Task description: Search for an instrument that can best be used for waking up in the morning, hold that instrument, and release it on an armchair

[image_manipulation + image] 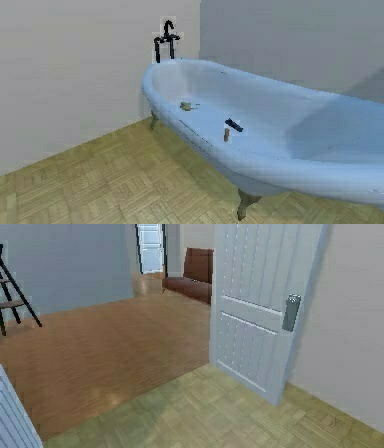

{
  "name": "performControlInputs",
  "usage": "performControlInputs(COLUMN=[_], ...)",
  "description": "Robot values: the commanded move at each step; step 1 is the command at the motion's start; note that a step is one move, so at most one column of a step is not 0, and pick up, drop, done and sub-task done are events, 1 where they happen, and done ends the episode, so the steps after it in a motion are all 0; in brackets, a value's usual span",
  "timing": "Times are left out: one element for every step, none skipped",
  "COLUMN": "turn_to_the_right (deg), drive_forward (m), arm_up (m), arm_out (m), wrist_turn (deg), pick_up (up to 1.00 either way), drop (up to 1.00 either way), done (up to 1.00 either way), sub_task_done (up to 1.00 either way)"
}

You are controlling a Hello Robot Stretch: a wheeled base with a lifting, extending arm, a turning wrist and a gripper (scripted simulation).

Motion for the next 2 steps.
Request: performControlInputs(turn_to_the_right=[-18.0,0.0], drive_forward=[0.0,0.5], arm_up=[0.0,0.0], arm_out=[0.0,0.0], wrist_turn=[0.0,0.0], pick_up=[0.0,0.0], drop=[0.0,0.0], done=[0.0,0.0], sub_task_done=[0.0,0.0])
